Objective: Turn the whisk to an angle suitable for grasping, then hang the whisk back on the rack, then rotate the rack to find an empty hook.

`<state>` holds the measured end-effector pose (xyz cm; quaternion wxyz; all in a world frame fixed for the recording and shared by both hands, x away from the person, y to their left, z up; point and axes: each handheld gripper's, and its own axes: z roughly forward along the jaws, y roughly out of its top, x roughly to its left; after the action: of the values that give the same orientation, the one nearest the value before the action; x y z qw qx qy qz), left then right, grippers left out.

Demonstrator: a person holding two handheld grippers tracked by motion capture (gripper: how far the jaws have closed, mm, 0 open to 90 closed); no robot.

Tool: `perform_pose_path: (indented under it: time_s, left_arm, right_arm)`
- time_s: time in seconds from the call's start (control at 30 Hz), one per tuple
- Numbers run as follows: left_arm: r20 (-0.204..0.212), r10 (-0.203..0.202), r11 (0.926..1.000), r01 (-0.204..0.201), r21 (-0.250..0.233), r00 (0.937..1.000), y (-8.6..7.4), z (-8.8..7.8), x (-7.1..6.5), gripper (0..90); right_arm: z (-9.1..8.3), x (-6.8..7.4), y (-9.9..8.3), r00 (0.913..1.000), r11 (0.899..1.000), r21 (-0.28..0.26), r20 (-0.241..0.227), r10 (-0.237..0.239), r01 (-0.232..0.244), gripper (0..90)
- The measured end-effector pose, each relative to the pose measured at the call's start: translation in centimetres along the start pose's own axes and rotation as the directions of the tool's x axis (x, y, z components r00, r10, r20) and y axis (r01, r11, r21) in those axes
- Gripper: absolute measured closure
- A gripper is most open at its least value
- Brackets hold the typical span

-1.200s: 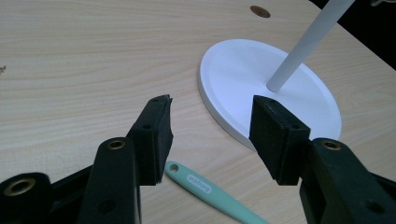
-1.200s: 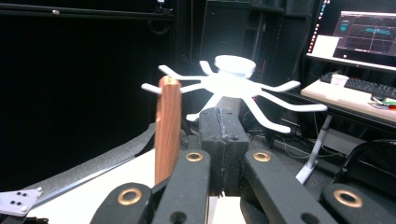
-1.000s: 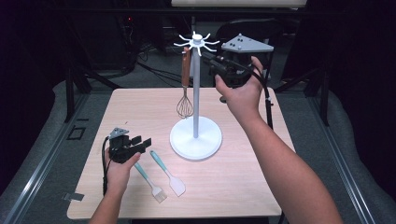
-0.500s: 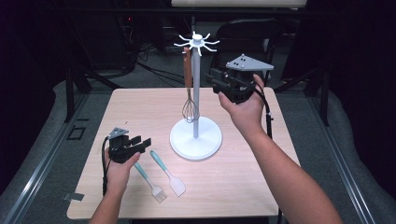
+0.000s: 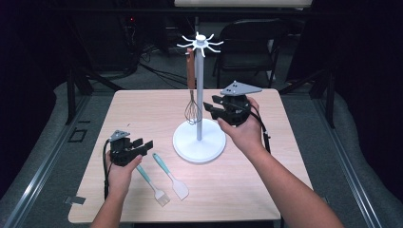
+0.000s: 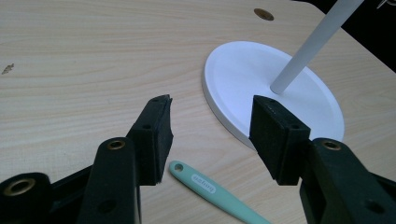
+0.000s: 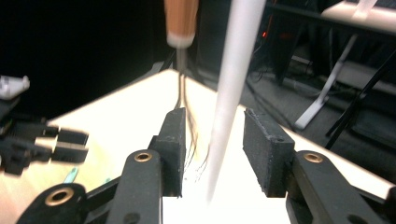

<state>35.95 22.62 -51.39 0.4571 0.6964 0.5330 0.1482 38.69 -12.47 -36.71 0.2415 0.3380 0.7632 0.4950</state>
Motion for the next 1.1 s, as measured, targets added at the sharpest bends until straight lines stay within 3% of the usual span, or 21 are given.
perform_pose_path:
  time_s: [0.17,0.4,0.5,0.8,1.1]
  left_arm:
    - [0.003,0.003,1.0000,-0.003,0.001,1.0000,0.0,0.0,0.0,48.4]
    - [-0.002,0.001,1.0000,-0.001,-0.002,1.0000,-0.1,-0.2,0.0,48.4]
    - [-0.004,-0.001,1.0000,0.001,0.001,1.0000,-0.1,-0.3,0.1,48.4]
    - [-0.001,0.000,1.0000,0.000,-0.006,1.0000,-0.1,-0.1,0.0,48.4]
    - [0.002,-0.001,0.9999,0.001,-0.012,1.0000,0.0,-0.3,0.0,48.4]
  right_arm:
    - [1.2,0.7,-2.2,0.9995,0.997,0.073,-0.031,0.006,-0.003,56.6]
    - [2.8,1.6,-5.2,0.9981,0.991,0.135,-0.059,0.015,-0.007,51.4]
    - [3.5,2.0,-6.6,0.9987,0.984,0.180,-0.051,0.001,0.008,50.7]
    - [5.6,3.7,-10.4,0.9958,0.957,0.289,-0.081,0.043,-0.018,55.9]
    - [7.4,6.0,-12.2,0.9908,0.943,0.331,-0.120,0.063,-0.020,55.3]
